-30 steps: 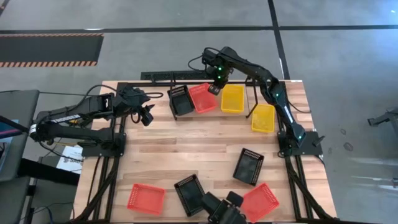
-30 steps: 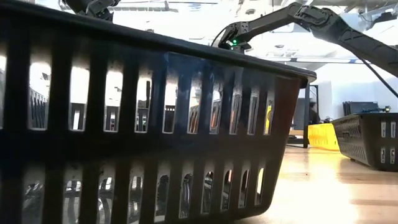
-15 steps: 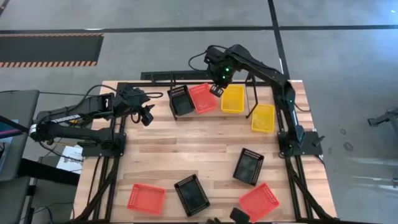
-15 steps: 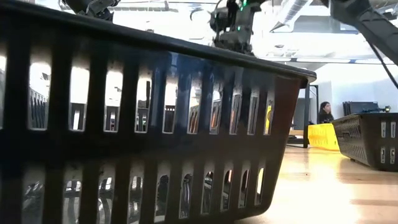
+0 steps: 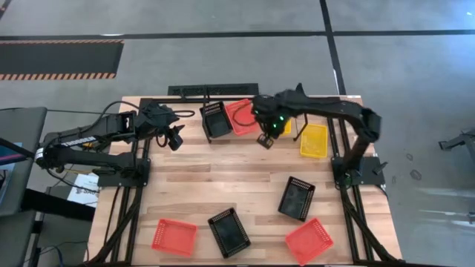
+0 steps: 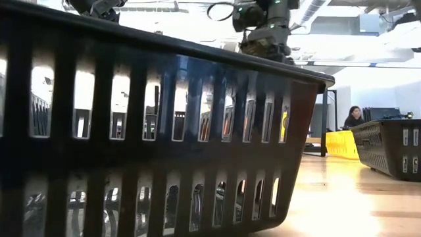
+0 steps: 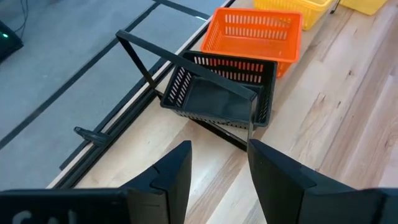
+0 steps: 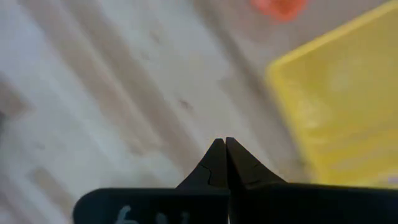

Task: Stack baskets on shelf by color
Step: Stack the left yellow bin on top of the other yellow bin on the shelf

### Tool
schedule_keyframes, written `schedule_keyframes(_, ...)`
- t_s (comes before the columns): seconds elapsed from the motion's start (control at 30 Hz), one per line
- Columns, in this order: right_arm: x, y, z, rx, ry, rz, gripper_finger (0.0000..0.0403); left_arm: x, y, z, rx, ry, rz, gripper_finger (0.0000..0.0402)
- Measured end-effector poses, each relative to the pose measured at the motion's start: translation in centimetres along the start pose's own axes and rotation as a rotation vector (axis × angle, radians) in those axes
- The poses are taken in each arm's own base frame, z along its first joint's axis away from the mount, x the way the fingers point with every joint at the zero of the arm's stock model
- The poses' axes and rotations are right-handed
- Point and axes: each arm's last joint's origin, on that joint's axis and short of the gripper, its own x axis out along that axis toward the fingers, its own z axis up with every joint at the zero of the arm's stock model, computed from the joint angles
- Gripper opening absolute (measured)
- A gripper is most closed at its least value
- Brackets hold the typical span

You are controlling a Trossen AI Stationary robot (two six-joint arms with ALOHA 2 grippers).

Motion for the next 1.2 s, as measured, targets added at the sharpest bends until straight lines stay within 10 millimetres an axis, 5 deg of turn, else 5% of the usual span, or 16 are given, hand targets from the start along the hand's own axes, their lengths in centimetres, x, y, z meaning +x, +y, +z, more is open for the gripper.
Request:
schedule_keyframes(0.2, 2.3, 0.0, -3.0, 0.102, -0.011, 0.048, 0.0, 0.0, -0.1, 0.0, 0.023, 0.002, -0.017, 0.0146)
schedule_keyframes(0.43, 4.7, -0.5, -3.2, 0.091, -0.002, 0.039, 0.0, 0.0, -0.1, 0.0, 0.018, 0.002, -0.019, 0.0146)
schedule_keyframes(1.2, 4.3, -3.9, -3.0, -0.01, 0.015, -0.164, 0.0, 0.0, -0.1, 0.0, -0.011, 0.002, -0.02, 0.0146)
